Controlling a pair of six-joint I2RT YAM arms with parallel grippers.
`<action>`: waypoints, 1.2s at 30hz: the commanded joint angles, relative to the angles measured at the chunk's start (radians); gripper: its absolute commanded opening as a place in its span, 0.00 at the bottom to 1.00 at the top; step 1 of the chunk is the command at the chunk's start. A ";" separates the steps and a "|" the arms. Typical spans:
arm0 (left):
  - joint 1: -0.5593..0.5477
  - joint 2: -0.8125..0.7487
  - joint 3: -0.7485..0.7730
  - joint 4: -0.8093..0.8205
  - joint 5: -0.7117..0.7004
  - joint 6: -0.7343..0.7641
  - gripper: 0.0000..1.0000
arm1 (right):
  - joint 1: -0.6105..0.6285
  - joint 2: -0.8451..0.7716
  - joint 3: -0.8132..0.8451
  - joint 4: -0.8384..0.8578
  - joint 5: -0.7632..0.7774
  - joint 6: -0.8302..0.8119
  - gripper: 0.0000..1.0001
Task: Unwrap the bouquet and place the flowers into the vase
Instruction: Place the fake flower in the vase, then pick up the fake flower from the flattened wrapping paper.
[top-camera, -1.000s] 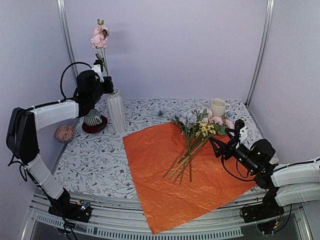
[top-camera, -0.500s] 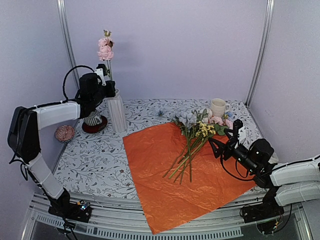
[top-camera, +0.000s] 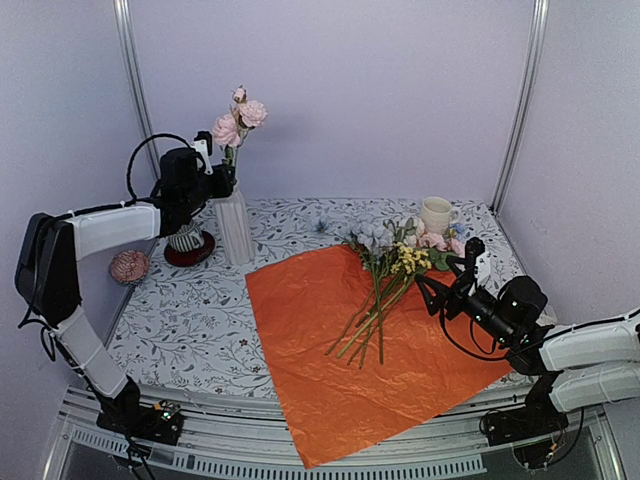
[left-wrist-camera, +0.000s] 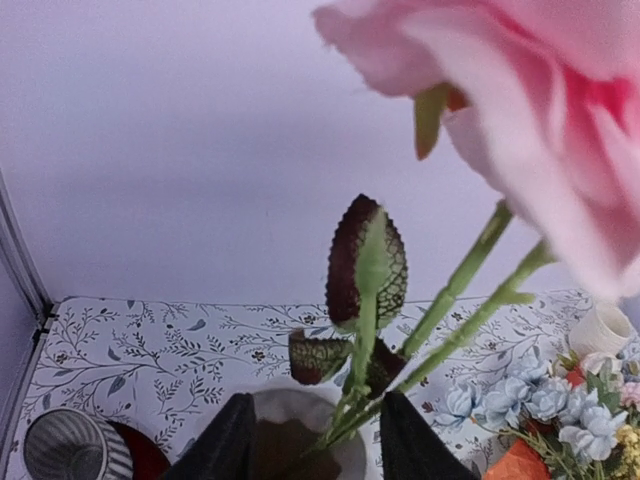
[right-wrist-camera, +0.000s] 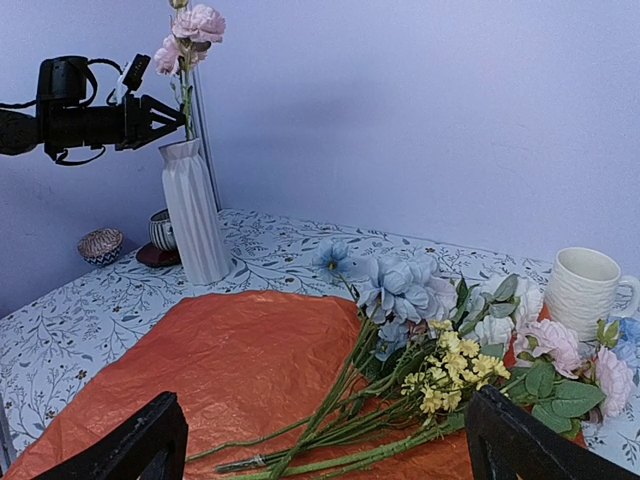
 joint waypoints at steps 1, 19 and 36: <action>0.005 -0.031 0.003 -0.035 0.027 -0.017 0.48 | 0.002 0.006 0.024 0.005 -0.008 0.011 0.99; 0.005 -0.255 -0.142 -0.168 0.070 -0.113 0.69 | 0.003 0.014 0.041 -0.024 -0.029 0.010 0.99; -0.141 -0.552 -0.600 -0.131 0.452 -0.256 0.66 | 0.002 0.110 0.313 -0.677 -0.094 0.471 0.78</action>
